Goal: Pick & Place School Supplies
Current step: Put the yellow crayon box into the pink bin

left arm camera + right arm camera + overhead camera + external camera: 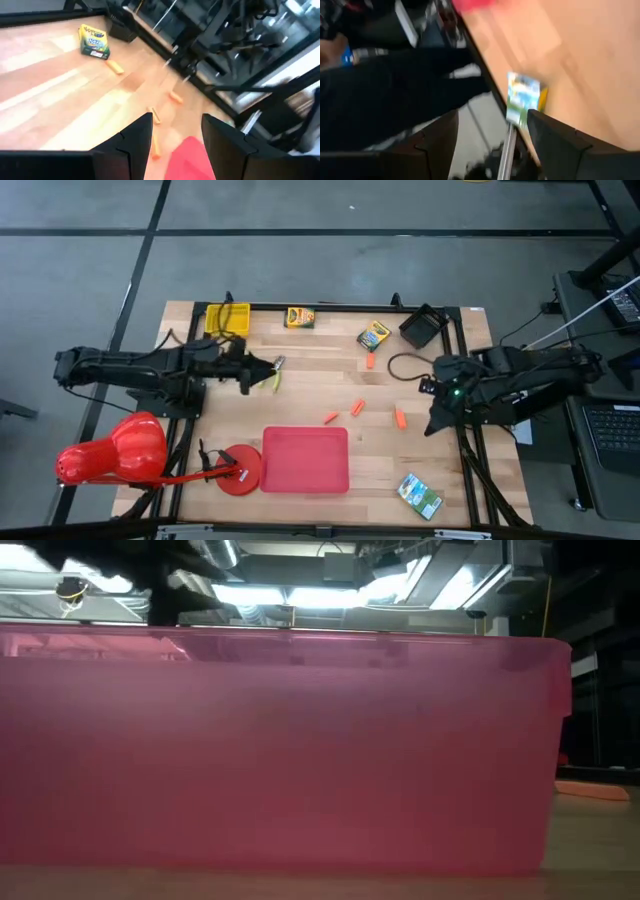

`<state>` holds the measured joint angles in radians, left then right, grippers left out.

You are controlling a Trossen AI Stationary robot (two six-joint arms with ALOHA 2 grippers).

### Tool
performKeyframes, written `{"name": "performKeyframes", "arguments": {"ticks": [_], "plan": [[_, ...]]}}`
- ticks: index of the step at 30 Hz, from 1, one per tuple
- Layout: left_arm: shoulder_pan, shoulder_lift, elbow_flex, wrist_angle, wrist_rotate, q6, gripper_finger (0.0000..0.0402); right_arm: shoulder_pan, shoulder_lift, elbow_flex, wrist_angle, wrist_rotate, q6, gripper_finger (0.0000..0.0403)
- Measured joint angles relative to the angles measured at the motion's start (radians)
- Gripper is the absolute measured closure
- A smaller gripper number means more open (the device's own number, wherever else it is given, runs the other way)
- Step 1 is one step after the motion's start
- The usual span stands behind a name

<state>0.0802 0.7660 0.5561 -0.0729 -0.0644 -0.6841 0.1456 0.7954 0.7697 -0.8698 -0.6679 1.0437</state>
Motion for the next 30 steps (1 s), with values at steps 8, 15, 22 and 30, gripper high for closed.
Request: {"name": "performKeyframes", "arguments": {"ticks": [8, 15, 22, 30], "plan": [[-0.001, 0.154, 0.042, 0.075, 0.143, 0.03, 0.0233, 0.062, 0.172, -0.165, 0.113, -0.203, -0.12, 0.016], [-0.02, 0.175, -0.006, 0.208, 0.154, -0.083, 0.0233, 0.103, 0.3, -0.311, 0.47, -0.149, -0.181, 0.016], [-0.063, 0.163, -0.011, 0.262, 0.097, -0.217, 0.0233, 0.186, 0.389, -0.371, 0.698, -0.051, -0.174, 0.016], [-0.098, 0.16, -0.011, 0.311, 0.038, -0.321, 0.0233, 0.308, 0.529, -0.43, 0.977, 0.069, -0.086, 0.016]]}}
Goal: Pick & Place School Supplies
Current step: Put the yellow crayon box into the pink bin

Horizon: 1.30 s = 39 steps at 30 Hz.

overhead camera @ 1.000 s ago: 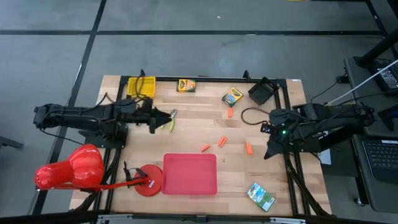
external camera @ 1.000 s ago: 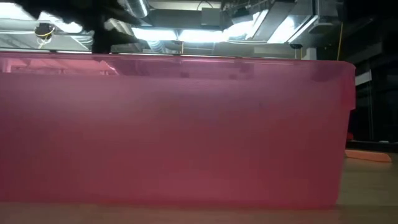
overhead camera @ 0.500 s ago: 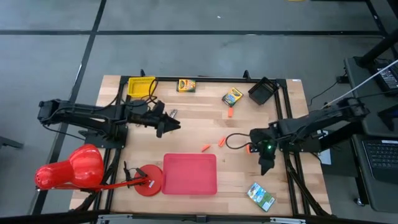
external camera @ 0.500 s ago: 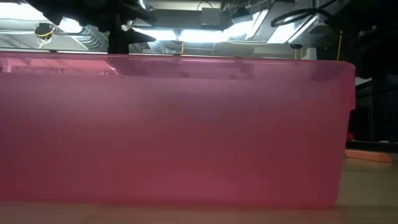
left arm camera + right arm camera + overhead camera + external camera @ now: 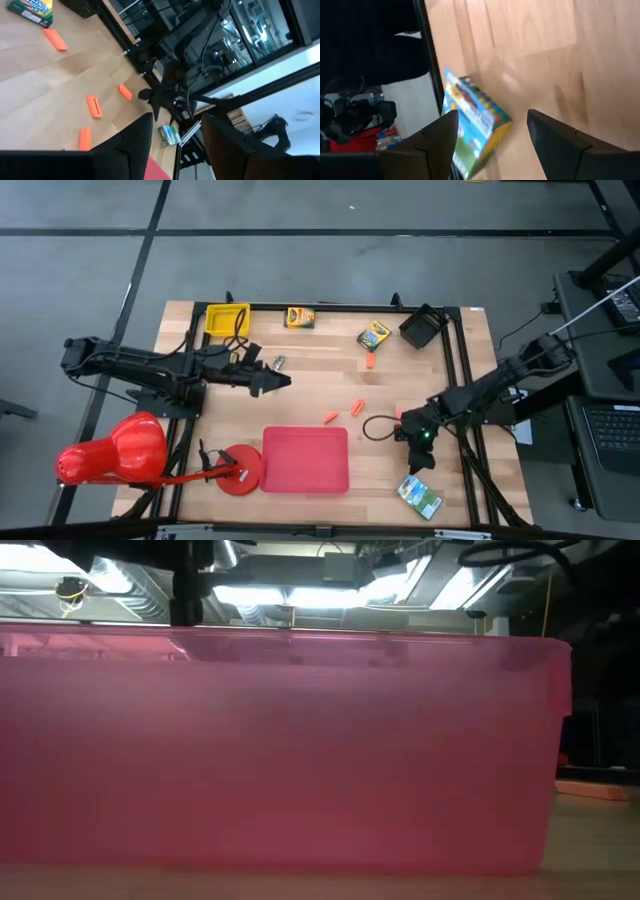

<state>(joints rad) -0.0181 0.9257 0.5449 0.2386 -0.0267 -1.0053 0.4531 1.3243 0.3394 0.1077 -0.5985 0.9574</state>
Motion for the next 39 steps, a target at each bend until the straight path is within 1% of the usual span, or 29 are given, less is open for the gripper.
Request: {"name": "performKeyframes", "arguments": {"ticks": [4, 8, 12, 15, 17, 20, 25, 31, 32, 36, 39], "plan": [[-0.012, 0.0, 0.0, 0.032, -0.029, -0.018, 0.0233, 0.04, 0.062, -0.009, 0.071, 0.044, 0.032, 0.016], [-0.015, 0.0, 0.0, 0.052, -0.048, -0.027, 0.0233, 0.087, 0.101, -0.009, 0.126, 0.06, 0.068, 0.016], [-0.014, 0.0, 0.0, 0.058, -0.052, -0.032, 0.0233, 0.132, 0.117, -0.009, 0.194, 0.077, 0.121, 0.0161], [-0.014, 0.0, 0.0, 0.058, -0.058, -0.032, 0.0233, 0.158, 0.117, -0.009, 0.22, 0.099, 0.159, 0.017], [-0.014, 0.0, 0.0, 0.058, -0.062, -0.031, 0.0233, 0.17, 0.117, -0.009, 0.224, 0.105, 0.17, 0.0186], [-0.014, 0.0, 0.0, 0.058, -0.062, -0.023, 0.0233, 0.177, 0.117, -0.009, 0.245, 0.114, 0.187, 0.0221], [-0.014, 0.0, 0.0, 0.057, -0.062, -0.012, 0.0233, 0.177, 0.117, -0.009, 0.254, 0.125, 0.189, 0.0294], [-0.014, 0.0, 0.0, 0.057, -0.062, -0.005, 0.0233, 0.177, 0.117, -0.009, 0.274, 0.17, 0.184, 0.0381], [-0.014, 0.0, 0.0, 0.057, -0.062, -0.004, 0.0233, 0.176, 0.117, -0.009, 0.284, 0.177, 0.182, 0.0391], [-0.014, 0.0, 0.0, 0.057, -0.061, -0.001, 0.0233, 0.156, 0.117, -0.008, 0.322, 0.196, 0.185, 0.0394], [-0.014, 0.0, 0.0, 0.057, -0.061, 0.009, 0.0233, 0.127, 0.117, 0.019, 0.327, 0.199, 0.165, 0.0398]]}}
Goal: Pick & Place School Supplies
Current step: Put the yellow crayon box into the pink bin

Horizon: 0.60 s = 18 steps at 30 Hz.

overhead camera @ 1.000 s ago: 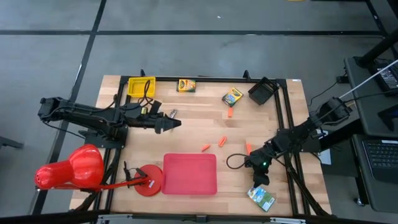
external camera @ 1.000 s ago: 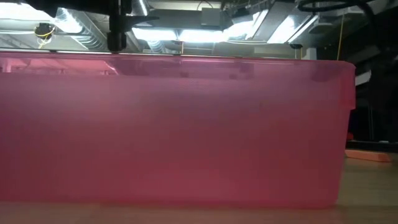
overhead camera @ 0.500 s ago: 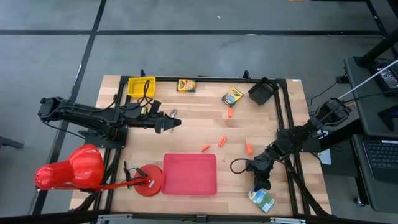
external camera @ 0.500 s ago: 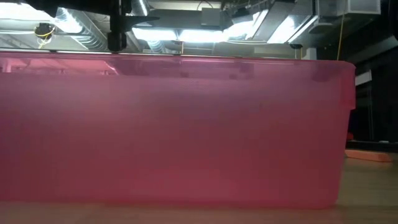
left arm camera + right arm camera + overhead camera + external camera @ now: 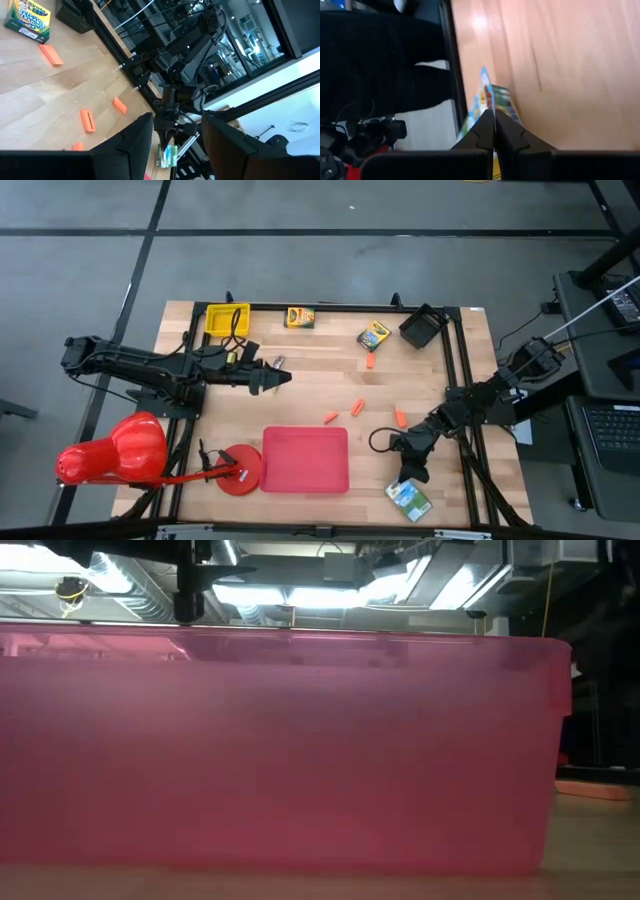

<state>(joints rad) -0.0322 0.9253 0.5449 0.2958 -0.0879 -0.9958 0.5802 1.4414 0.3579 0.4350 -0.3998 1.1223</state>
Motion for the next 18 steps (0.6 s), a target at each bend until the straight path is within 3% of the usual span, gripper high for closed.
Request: {"name": "performKeyframes", "arguments": {"ticks": [8, 18], "plan": [[0.0, 0.0, 0.0, 0.0, -0.002, 0.033, 0.0233, -0.186, 0.0, 0.209, -0.074, 0.027, -0.163, 0.04], [0.002, -0.05, 0.0, 0.038, -0.03, 0.165, 0.0233, -0.391, 0.0, 0.583, -0.549, 0.044, -0.464, 0.0402]]}}
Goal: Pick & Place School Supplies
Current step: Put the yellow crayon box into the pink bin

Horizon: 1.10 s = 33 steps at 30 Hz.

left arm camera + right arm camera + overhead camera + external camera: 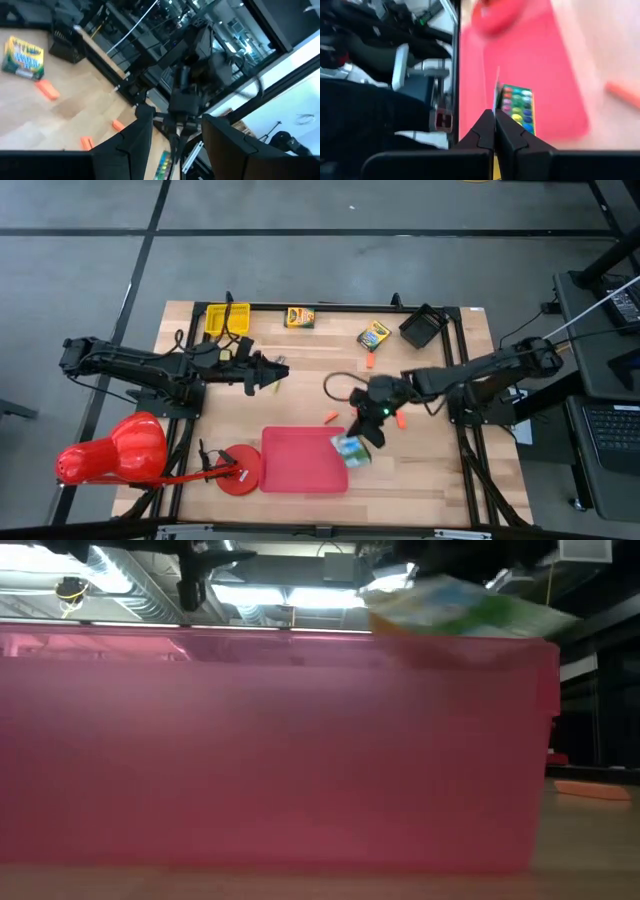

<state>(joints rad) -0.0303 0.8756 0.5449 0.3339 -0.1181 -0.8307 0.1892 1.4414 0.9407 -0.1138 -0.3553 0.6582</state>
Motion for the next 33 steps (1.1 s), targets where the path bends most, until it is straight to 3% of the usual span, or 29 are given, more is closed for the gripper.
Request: {"name": "performKeyframes", "arguments": {"ticks": [6, 10, 19, 26, 33], "plan": [[0.0, -0.069, 0.0, -0.113, 0.014, 0.065, 0.0233, -0.06, 0.077, 0.082, -0.011, -0.057, -0.008, 0.0402], [-0.001, -0.131, 0.0, -0.225, 0.036, 0.084, 0.0233, -0.044, 0.185, 0.111, 0.129, -0.135, 0.098, 0.0402], [-0.001, -0.282, 0.0, -0.411, 0.096, 0.112, 0.0233, 0.039, 0.39, 0.27, 0.159, -0.117, 0.179, 0.04], [-0.024, -0.361, 0.0, -0.433, 0.112, 0.162, 0.0233, 0.02, 0.407, 0.284, 0.121, -0.024, 0.227, 0.0315], [-0.096, -0.437, 0.0, -0.517, -0.008, 0.19, 0.0233, 0.015, 0.395, 0.283, 0.003, 0.052, 0.266, 0.0244]]}}
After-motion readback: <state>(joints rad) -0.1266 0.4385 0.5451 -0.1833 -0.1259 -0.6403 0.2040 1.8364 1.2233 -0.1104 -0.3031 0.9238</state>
